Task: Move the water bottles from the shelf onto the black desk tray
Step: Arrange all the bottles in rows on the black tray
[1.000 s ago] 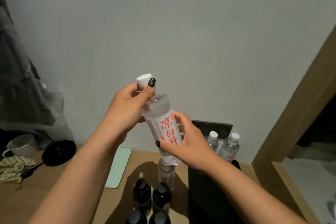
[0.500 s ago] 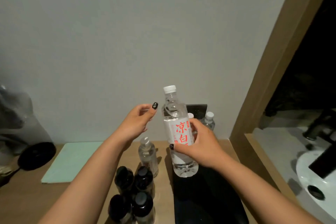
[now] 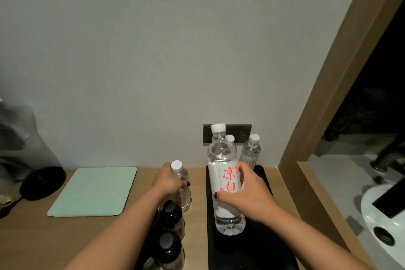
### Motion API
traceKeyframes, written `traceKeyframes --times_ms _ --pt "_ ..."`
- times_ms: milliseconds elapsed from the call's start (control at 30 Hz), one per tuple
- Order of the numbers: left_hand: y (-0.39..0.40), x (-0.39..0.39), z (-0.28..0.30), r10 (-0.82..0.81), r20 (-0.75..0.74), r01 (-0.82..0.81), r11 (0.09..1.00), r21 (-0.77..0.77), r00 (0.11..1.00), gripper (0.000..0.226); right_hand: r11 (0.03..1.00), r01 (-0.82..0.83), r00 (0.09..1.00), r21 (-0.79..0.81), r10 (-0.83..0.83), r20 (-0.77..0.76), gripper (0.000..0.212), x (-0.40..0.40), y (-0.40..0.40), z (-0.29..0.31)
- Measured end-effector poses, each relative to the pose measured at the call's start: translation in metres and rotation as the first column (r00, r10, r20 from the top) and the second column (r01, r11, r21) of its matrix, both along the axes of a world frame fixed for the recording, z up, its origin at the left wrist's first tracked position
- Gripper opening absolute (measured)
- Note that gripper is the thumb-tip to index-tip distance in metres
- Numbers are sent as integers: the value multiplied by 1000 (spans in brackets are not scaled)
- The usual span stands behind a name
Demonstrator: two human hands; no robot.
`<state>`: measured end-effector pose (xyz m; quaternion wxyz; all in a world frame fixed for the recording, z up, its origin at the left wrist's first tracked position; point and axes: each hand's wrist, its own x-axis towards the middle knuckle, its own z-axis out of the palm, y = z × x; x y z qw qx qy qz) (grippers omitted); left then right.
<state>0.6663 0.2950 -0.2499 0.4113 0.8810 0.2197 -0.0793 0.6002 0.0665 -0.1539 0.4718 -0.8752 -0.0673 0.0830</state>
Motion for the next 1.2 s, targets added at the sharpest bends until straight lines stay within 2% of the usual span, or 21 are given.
traceKeyframes --times_ms 133,300,367,433,467,533,600,667,800,1100,1200 --pt "-1 -3 15 67 88 -63 997 -42 994 55 997 -35 999 -65 33 -38 64 -6 -2 -12" --pt "16 -2 40 223 228 -147 940 -307 948 73 999 21 996 -48 -26 -87 67 -3 -10 -15" --pt "12 0 60 290 274 -130 867 -481 917 47 998 65 994 -24 -67 -83 65 2 -12 -14" --pt "4 2 79 394 222 -134 700 -702 892 16 993 119 991 2 -118 -64 65 6 -14 -11" --pt "-1 3 87 411 156 -126 580 -805 898 13 990 142 988 19 -141 -55 65 8 -15 -8" --pt "-8 4 94 371 38 -92 327 -941 928 25 980 188 982 58 -186 -36 63 8 -19 -2" --pt "-17 3 96 397 -55 -103 102 -989 916 28 964 242 970 113 -241 -18 59 8 -27 6" --pt "-31 2 97 422 -162 -176 -5 -984 892 29 945 280 959 170 -282 -10 57 8 -39 11" --pt "-51 4 87 370 -314 -346 24 -938 874 50 922 330 942 202 -335 -9 60 15 -64 14" --pt "-80 15 64 371 -400 -476 138 -869 838 42 884 467 881 28 -462 -103 67 61 -102 -42" --pt "-87 23 62 394 -385 -483 186 -856 835 38 888 458 886 -42 -459 -64 73 76 -98 -64"
